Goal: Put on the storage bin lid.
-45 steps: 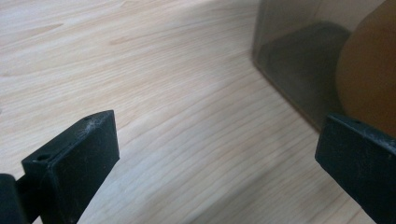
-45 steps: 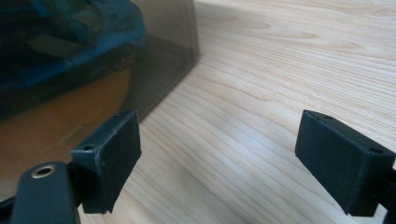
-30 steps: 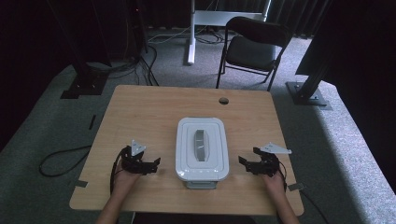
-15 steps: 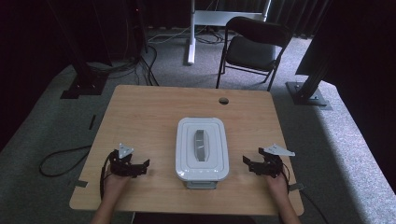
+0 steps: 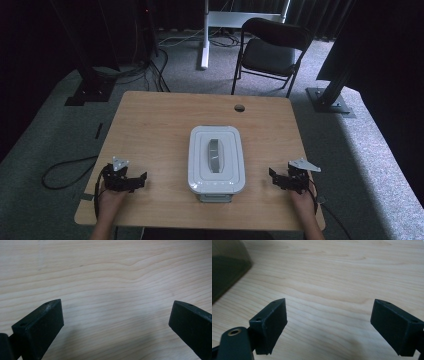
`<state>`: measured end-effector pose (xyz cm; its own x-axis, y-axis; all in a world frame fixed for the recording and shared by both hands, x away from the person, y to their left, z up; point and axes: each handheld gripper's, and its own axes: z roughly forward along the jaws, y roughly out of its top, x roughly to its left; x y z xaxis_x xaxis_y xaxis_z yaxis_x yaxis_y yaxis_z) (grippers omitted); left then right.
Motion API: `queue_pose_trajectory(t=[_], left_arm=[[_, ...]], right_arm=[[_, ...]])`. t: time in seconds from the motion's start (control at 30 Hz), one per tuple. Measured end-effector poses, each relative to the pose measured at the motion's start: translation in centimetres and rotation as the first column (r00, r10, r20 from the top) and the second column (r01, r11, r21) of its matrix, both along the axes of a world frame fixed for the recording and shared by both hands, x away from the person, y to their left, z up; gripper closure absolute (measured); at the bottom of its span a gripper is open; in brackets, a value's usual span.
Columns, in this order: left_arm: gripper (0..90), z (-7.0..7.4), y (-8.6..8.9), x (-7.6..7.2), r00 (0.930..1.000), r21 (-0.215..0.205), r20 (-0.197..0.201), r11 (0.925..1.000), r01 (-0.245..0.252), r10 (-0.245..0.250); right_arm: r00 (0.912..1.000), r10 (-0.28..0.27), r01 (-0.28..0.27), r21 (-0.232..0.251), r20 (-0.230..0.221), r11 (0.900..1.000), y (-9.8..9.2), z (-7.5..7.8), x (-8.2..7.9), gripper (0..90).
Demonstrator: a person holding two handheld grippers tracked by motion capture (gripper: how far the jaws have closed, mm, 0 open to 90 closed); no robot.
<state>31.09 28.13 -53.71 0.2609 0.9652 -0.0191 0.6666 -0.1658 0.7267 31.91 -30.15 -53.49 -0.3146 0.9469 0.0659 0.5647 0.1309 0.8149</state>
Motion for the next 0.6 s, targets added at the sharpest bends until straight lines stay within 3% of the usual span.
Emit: queue_pose_trajectory(t=[0.3, 0.4, 0.47, 0.6], left_arm=[[0.1, -0.3, 2.3, -1.0, 0.9985, 0.015, -0.011, 0.9985, -0.053, 0.054], [0.1, -0.4, 2.9, -1.4, 0.9968, 0.019, -0.007, 0.9967, -0.08, 0.08], [0.1, -0.4, 3.3, -1.6, 0.9946, 0.023, -0.005, 0.9943, -0.104, 0.104], [0.1, -0.6, 4.2, -1.8, 0.989, 0.017, -0.008, 0.9889, -0.148, 0.148]], right_arm=[[0.9975, -0.069, 0.069, -0.01, -0.017, 0.998, -1.7, -0.3, -0.9, 13.1], [0.9958, -0.09, 0.09, -0.033, -0.013, 0.995, -1.8, -0.3, -1.0, 13.0], [0.9931, -0.116, 0.115, -0.049, -0.017, 0.992, -1.9, -0.5, -1.3, 13.0], [0.9871, -0.157, 0.156, -0.03, -0.033, 0.987, -2.4, -0.8, -1.8, 13.0]])
